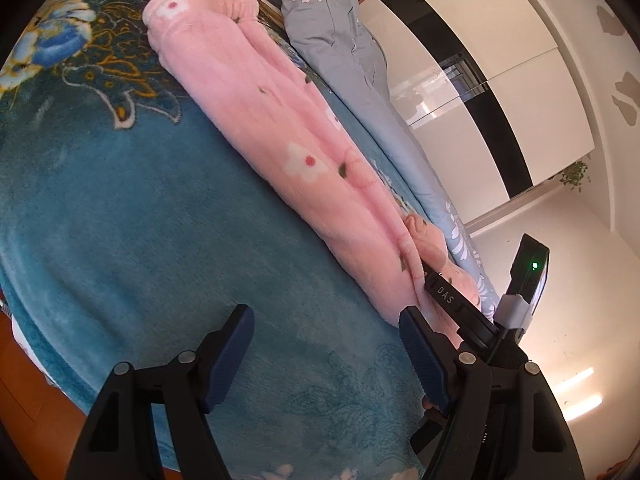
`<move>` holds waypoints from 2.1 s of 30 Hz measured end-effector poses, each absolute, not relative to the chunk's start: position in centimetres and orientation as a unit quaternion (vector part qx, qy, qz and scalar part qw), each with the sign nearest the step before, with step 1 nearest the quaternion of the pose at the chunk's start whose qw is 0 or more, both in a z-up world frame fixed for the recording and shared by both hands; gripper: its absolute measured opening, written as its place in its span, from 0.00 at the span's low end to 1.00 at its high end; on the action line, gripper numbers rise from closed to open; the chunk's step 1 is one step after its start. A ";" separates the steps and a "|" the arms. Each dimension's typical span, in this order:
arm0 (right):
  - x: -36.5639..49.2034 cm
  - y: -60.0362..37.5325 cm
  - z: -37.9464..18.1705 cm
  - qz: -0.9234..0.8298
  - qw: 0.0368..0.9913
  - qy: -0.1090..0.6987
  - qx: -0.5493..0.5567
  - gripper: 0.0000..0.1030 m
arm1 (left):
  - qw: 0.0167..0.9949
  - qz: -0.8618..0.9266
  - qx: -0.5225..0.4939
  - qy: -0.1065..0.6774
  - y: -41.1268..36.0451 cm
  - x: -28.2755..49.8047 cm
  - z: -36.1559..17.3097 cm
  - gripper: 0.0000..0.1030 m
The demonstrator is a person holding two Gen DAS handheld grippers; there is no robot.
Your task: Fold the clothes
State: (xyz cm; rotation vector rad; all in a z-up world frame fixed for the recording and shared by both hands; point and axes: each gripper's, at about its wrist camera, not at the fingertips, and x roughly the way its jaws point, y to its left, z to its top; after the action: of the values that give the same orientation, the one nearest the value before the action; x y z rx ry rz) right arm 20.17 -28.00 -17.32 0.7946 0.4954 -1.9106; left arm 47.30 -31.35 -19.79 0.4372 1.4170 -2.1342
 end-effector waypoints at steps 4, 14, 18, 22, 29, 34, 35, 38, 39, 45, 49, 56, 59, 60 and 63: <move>20.0 -25.8 -16.6 -0.739 0.563 0.164 0.332 0.59 | 0.287 -0.788 0.167 0.518 -31.9 48.2 -19.6 0.76; 12.5 -15.3 -13.9 -0.762 0.547 -0.040 0.343 0.64 | 0.207 -0.845 0.178 0.460 -34.8 41.8 -13.8 0.78; 9.5 -12.7 -13.3 -0.789 0.503 -0.085 0.342 0.64 | 0.134 -0.862 0.214 0.440 -36.3 34.2 -12.4 0.80; 7.3 -12.1 -12.3 -0.803 0.470 -0.100 0.352 0.64 | 0.118 -0.843 0.289 0.437 -37.0 27.9 -13.8 0.80; 5.0 -12.5 -11.1 -0.806 0.464 -0.121 0.347 0.64 | 0.163 -0.826 0.355 0.406 -36.6 24.4 -16.1 0.80; 5.4 -12.9 -12.6 -0.805 0.477 -0.098 0.338 0.64 | 0.164 -0.837 0.346 0.390 -35.4 24.7 -15.8 0.56; 5.5 -13.1 -12.8 -0.800 0.483 -0.100 0.342 0.64 | 0.167 -0.837 0.344 0.391 -35.4 24.5 -15.6 0.33; 5.6 -13.7 -13.3 -0.781 0.503 -0.108 0.355 0.64 | 0.162 -0.843 0.328 0.394 -35.5 23.8 -15.0 0.16; 5.7 -13.9 -13.3 -0.779 0.507 -0.106 0.353 0.64 | 0.164 -0.846 0.320 0.395 -35.5 24.0 -14.4 0.15; 6.5 -13.0 -12.8 -0.784 0.513 -0.105 0.332 0.64 | 0.166 -0.905 0.246 0.305 -32.3 26.8 -8.8 0.14; 6.1 -14.1 -14.0 -0.765 0.513 -0.099 0.377 0.64 | 0.206 -0.871 0.316 0.315 -33.6 27.3 -13.3 0.15; 6.0 -15.4 -15.8 -0.752 0.502 -0.062 0.423 0.64 | 0.206 -0.841 0.313 0.389 -36.6 28.7 -17.7 0.18; 6.1 -16.1 -16.6 -0.755 0.489 -0.032 0.436 0.64 | 0.200 -0.848 0.319 0.372 -36.1 28.8 -16.9 0.22; 6.3 -16.3 -16.8 -0.758 0.485 -0.020 0.435 0.64 | 0.195 -0.849 0.319 0.373 -36.1 29.1 -16.5 0.26; 6.6 -16.6 -16.9 -0.768 0.480 0.002 0.425 0.64 | 0.167 -0.847 0.305 0.402 -36.2 31.2 -15.3 0.39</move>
State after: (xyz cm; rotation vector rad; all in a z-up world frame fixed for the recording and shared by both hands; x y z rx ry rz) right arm 6.64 -16.61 -16.88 1.0365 0.0042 -1.8731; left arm 31.17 -36.16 -15.26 0.8688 1.1438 -2.4103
